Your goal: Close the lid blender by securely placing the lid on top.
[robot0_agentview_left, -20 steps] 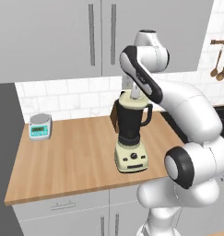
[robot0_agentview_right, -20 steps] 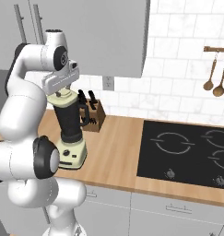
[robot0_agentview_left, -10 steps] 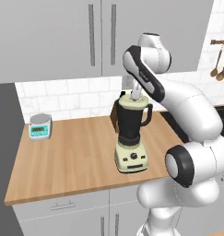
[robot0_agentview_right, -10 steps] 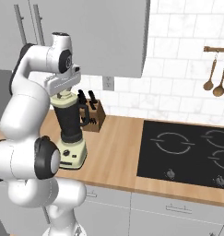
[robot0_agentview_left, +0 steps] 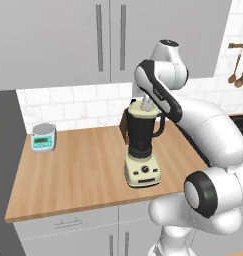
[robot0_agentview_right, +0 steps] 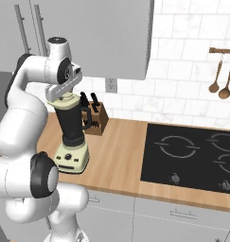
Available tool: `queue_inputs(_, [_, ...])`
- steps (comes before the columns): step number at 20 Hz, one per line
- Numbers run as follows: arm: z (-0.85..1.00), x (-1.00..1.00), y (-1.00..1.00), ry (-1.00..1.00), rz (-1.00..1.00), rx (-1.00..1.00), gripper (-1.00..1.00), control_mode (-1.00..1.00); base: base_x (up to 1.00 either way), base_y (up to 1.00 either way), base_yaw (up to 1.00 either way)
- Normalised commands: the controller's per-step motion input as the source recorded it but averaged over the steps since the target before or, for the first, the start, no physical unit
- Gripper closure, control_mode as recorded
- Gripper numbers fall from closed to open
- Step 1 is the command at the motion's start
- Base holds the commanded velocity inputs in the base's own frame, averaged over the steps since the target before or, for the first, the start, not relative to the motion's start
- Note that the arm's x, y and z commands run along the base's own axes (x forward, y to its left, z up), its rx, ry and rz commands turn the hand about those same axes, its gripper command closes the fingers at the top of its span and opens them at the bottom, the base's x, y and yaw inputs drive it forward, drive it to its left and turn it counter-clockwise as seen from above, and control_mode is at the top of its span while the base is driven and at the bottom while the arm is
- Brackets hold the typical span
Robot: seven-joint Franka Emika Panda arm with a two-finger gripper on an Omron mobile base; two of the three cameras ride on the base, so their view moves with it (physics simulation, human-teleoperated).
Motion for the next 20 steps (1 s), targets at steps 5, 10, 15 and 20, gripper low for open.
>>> queue_inputs(5, [-0.05,0.3,0.11,-0.17,0.0,0.01,1.0,-1.0,0.0,0.0,0.0])
queue_inputs(10, [-0.06,0.03,0.01,-0.2,0.0,0.04,1.0,-1.0,0.0,0.0,0.0])
queue_inputs(15, [-0.28,-0.03,0.0,-0.16,0.0,0.04,1.0,-1.0,0.0,0.0,0.0])
queue_inputs(20, [-0.5,-0.04,0.0,-0.09,0.0,0.01,1.0,-1.0,0.0,0.0,0.0])
